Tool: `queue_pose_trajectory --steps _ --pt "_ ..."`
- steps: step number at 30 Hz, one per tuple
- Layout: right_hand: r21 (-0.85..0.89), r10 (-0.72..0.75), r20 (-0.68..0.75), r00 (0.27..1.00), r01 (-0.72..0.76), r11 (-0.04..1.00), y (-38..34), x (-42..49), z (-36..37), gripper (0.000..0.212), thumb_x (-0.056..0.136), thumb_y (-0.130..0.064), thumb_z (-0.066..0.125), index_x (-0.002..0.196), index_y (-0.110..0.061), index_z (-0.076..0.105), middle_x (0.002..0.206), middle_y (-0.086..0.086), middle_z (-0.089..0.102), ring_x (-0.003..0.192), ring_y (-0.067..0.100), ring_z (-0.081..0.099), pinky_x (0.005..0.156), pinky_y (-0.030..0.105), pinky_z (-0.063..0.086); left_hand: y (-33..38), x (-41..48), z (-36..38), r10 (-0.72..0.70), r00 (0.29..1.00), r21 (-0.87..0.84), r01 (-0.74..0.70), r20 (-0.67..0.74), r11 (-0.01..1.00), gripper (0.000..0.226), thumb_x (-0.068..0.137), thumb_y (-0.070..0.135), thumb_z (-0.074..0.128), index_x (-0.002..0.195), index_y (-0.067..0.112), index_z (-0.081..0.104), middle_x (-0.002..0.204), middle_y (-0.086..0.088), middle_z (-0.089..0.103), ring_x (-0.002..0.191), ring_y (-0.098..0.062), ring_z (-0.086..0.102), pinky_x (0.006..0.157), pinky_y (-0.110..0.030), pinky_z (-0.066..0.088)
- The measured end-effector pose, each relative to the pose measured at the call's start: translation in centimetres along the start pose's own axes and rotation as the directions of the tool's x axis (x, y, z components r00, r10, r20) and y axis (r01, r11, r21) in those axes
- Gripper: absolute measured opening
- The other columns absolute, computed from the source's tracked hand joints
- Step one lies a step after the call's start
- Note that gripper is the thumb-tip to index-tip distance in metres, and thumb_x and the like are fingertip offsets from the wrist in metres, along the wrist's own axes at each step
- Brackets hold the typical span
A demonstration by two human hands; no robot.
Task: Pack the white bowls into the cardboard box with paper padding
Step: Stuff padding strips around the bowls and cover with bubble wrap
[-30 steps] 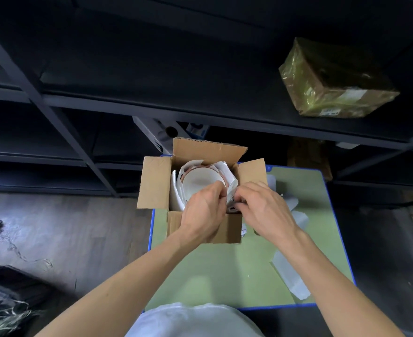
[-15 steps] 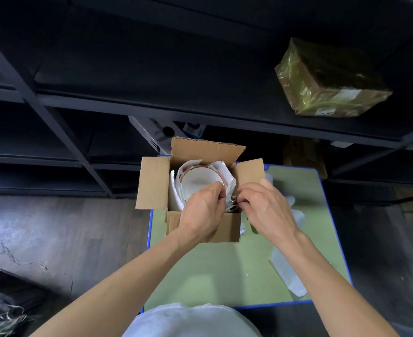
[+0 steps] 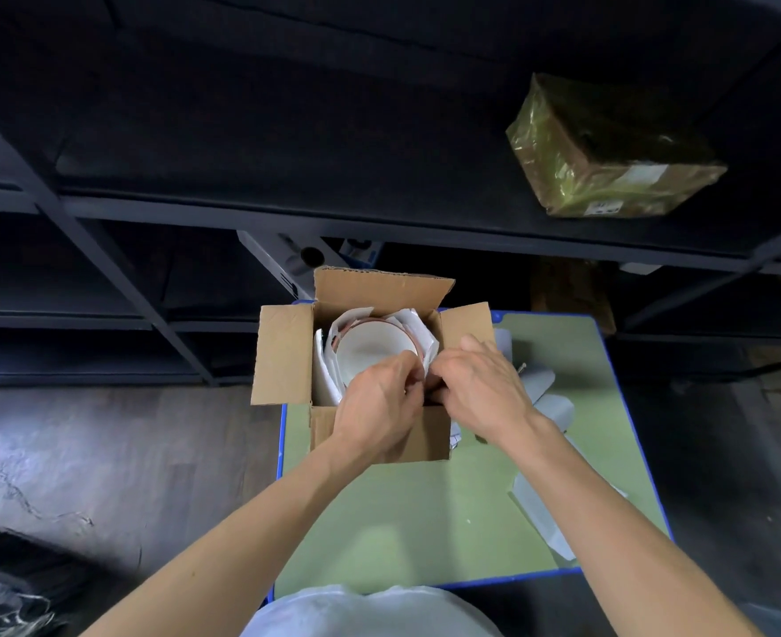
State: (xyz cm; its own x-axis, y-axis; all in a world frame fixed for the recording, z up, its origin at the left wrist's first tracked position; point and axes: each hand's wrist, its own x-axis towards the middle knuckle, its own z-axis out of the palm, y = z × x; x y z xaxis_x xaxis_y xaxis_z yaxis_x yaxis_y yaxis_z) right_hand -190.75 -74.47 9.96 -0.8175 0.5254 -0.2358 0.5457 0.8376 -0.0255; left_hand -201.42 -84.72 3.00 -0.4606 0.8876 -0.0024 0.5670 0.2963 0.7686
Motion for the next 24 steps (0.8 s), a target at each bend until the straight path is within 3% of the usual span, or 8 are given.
queue_pose_trajectory --steps 5,15,17,20,24 --pt "0.182 0.028 -0.197 0.980 0.008 0.983 2.3 -2.1 -0.9 0.012 0.085 -0.011 0.067 0.087 -0.021 0.074 0.095 -0.014 0.071 0.091 0.018 0.047 0.081 0.038 0.043 0.0 0.1 0.1 0.019 1.000 0.032 -0.019 0.002 0.999 0.008 0.089 0.027 0.057 0.085 0.022 0.052 0.074 0.007 0.061 0.069 -0.019 0.056 0.059 -0.037 0.048" --pt "0.146 -0.072 -0.283 0.956 0.117 0.982 2.6 -3.9 1.2 0.015 0.089 -0.016 0.066 0.092 -0.022 0.080 0.106 -0.014 0.073 0.093 0.024 0.055 0.077 0.041 0.049 0.7 0.0 0.0 -0.057 0.998 0.124 0.057 -0.004 0.991 0.022 0.089 0.033 0.060 0.076 0.022 0.046 0.066 0.006 0.055 0.060 -0.017 0.050 0.051 -0.030 0.036" --pt "0.106 -0.118 -0.262 0.958 0.150 0.983 2.4 -4.1 1.7 0.019 0.092 -0.022 0.061 0.096 -0.025 0.079 0.112 -0.017 0.071 0.095 0.021 0.050 0.078 0.037 0.044 0.9 -0.1 0.0 -0.072 0.997 0.125 0.073 -0.007 0.989 0.023 0.089 0.032 0.061 0.075 0.020 0.047 0.065 0.005 0.054 0.059 -0.017 0.048 0.051 -0.029 0.032" --pt "0.022 -0.196 -0.120 0.973 0.200 0.980 1.8 -3.7 2.0 0.028 0.092 -0.024 0.049 0.104 -0.029 0.074 0.111 -0.020 0.066 0.100 0.018 0.041 0.081 0.033 0.032 1.2 -0.1 -0.2 -0.082 0.997 0.119 0.082 -0.003 0.990 0.022 0.089 0.028 0.061 0.076 0.016 0.049 0.065 0.003 0.055 0.060 -0.020 0.049 0.052 -0.032 0.034" --pt "-0.006 -0.192 -0.034 0.981 0.191 0.981 1.5 -2.9 1.8 0.027 0.090 -0.022 0.048 0.103 -0.026 0.071 0.109 -0.017 0.065 0.103 0.018 0.038 0.084 0.033 0.031 1.5 -0.2 -0.2 -0.075 0.997 0.144 0.076 -0.013 0.987 0.019 0.088 0.025 0.059 0.075 0.015 0.049 0.063 0.003 0.054 0.058 -0.021 0.048 0.053 -0.037 0.039"
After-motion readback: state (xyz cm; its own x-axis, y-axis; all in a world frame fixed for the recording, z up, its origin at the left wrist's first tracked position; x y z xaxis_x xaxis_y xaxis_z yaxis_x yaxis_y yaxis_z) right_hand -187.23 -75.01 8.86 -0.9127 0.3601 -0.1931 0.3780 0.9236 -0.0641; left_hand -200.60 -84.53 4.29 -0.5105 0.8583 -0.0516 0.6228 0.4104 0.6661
